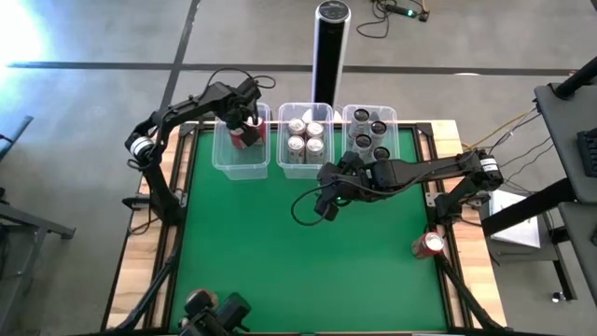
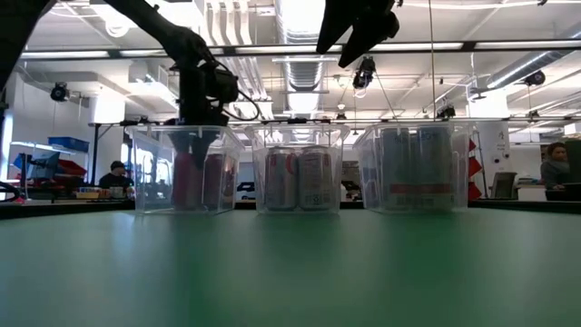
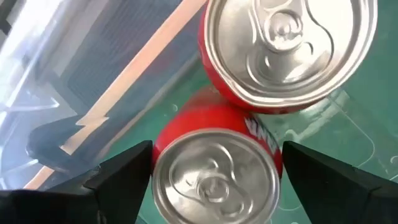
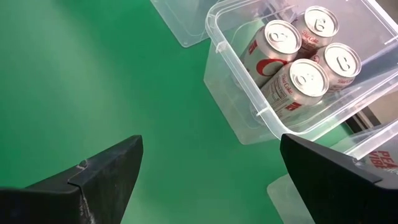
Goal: Sort soda cans
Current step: Put the top left orange soda can into the left transparent bin, then put the bottom orange soda can into the left transparent bin
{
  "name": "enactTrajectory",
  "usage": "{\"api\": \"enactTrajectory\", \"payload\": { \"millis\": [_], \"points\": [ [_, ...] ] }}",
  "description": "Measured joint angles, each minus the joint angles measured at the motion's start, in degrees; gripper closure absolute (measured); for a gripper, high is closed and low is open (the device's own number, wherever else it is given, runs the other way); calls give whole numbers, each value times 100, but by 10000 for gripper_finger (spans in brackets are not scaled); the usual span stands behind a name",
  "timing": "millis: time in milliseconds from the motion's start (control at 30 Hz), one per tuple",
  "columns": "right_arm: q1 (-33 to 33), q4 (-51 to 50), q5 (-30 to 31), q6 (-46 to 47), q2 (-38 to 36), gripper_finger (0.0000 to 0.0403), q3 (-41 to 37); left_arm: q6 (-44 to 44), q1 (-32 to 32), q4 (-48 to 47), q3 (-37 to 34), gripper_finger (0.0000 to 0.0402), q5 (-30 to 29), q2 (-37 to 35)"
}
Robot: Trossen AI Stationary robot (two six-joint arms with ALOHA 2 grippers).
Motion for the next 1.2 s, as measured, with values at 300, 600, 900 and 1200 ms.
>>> {"api": "enactTrajectory", "payload": {
  "millis": [300,600,900,1200],
  "points": [
    [0,-1,-8,-2,1,29,0,122,12,-338,342,60,7,-92],
    [-2,1,11,-4,1,29,0,-86,-27,-1308,1544,59,418,-474],
    [-21,29,837,-21,1,29,0,-689,-1183,-1558,1318,58,1401,-1883],
    [-26,451,1576,479,1,29,0,-2216,-3924,-787,-105,58,1433,-3689]
  ]
}}
